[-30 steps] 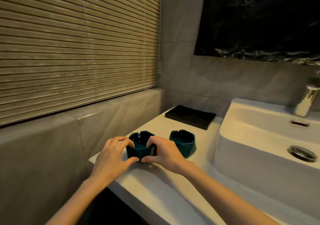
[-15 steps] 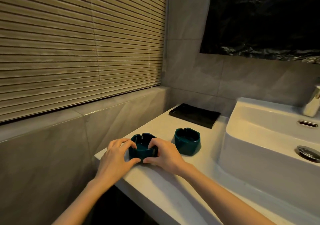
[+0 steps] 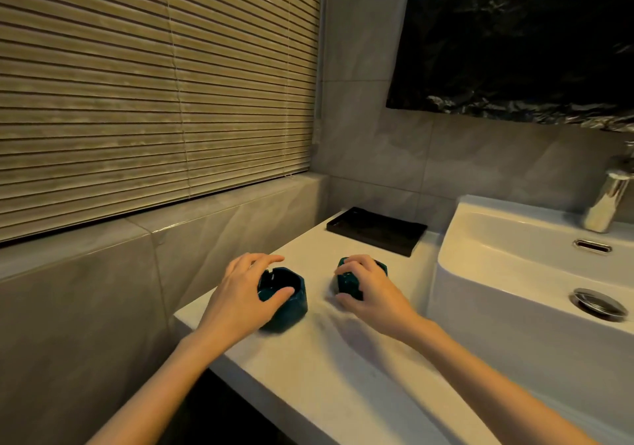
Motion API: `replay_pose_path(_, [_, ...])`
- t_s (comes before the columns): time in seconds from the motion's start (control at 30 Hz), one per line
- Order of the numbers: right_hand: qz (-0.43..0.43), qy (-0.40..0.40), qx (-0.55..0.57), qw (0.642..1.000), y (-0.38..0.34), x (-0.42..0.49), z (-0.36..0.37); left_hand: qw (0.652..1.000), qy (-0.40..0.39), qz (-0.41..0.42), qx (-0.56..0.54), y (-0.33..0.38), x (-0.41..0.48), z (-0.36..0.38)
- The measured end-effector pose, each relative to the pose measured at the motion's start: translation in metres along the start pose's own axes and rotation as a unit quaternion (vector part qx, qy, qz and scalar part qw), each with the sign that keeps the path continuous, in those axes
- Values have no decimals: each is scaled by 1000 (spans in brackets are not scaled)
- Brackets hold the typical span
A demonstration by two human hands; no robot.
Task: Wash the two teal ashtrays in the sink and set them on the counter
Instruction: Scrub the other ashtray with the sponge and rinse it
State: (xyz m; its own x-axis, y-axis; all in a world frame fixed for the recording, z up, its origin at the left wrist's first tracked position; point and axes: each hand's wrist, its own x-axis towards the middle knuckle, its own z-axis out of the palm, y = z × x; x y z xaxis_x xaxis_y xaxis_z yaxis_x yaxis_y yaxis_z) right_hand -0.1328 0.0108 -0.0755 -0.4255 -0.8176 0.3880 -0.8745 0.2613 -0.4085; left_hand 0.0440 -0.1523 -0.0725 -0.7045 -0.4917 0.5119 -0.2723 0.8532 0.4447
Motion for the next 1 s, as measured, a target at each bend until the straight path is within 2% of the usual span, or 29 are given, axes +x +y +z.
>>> replay_pose_path(0.07, [31, 6, -49, 998, 16, -1, -8, 1000, -9, 8, -20, 14, 14, 7])
replay_pose_path(0.17, [68, -27, -100, 992, 35, 0, -13, 998, -41, 24, -39, 32, 37, 24])
replay_pose_path(0.27, [62, -70, -141, 986, 44, 6, -14, 994, -90, 19, -54, 45, 58, 45])
replay_pose_path(0.47, [27, -77, -121, 989, 49, 12, -12, 969, -227, -48, -81, 56, 85, 75])
replay_pose_path(0.67, [2, -45, -108, 993, 44, 9, -15, 945, -248, -123, -177, 56, 97, 80])
replay_pose_path(0.73, [-4, -21, -101, 995, 37, 11, -23, 921, -248, -163, -252, 62, 97, 72])
replay_pose_path(0.8, [-18, 9, -95, 995, 30, 13, -34, 875, -254, -214, -352, 68, 95, 62])
replay_pose_path(0.93, [-40, 57, -79, 994, 19, 14, -64, 801, -254, -227, -491, 90, 97, 40])
replay_pose_path(1.0, [-44, 83, -73, 993, 14, 13, -81, 790, -223, -222, -527, 107, 102, 35])
